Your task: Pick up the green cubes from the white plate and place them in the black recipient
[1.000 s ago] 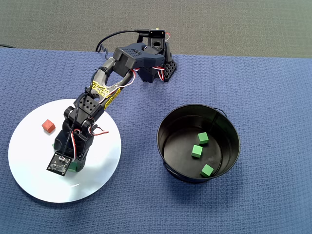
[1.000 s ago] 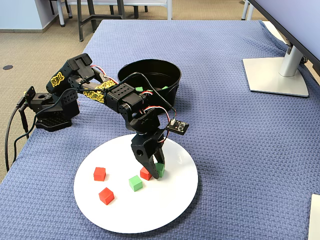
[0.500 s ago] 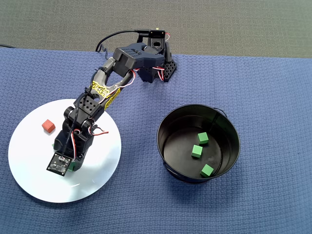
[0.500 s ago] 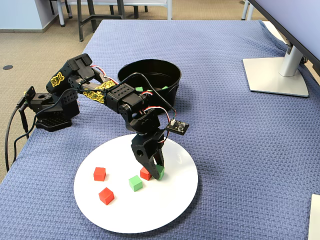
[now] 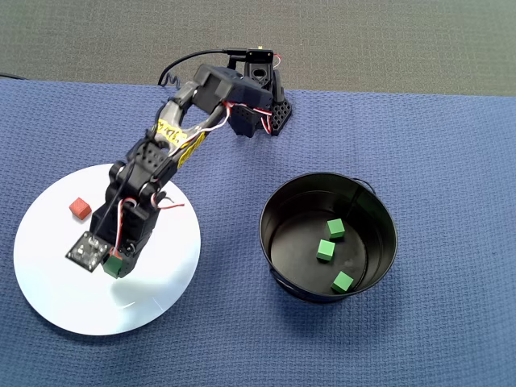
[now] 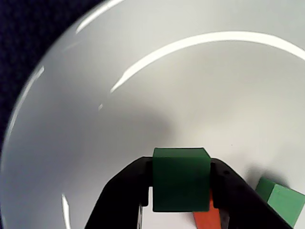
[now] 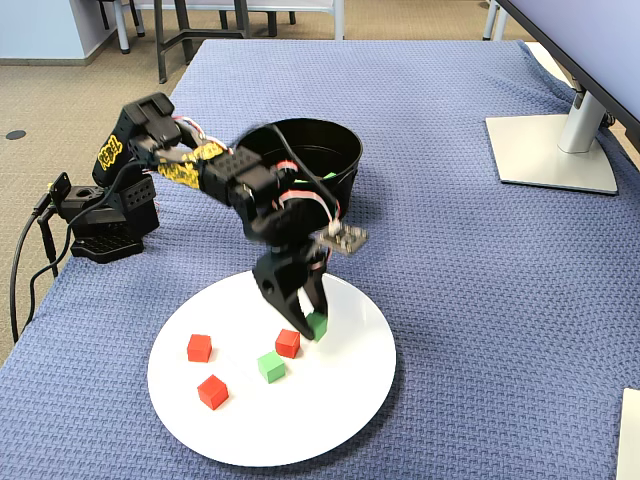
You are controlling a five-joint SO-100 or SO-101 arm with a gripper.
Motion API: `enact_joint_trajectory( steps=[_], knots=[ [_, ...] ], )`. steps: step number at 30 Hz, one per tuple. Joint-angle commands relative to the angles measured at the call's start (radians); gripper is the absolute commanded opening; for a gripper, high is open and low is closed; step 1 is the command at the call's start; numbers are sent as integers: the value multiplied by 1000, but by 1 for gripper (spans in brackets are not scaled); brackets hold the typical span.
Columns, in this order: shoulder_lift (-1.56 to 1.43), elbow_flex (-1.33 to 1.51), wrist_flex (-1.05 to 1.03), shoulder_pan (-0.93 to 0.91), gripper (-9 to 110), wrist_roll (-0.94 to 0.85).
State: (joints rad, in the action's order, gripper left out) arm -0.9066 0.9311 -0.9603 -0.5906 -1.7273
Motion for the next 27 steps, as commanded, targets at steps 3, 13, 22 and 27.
enact_joint_trajectory(
  steps=[3, 13, 22, 27],
  knots=[
    [-261, 54, 2, 69, 0, 120],
    [-580, 281, 94, 249, 0, 494],
    [-739, 354, 43, 499, 0, 859],
    [-798, 405, -15, 667, 0, 1011]
  ],
)
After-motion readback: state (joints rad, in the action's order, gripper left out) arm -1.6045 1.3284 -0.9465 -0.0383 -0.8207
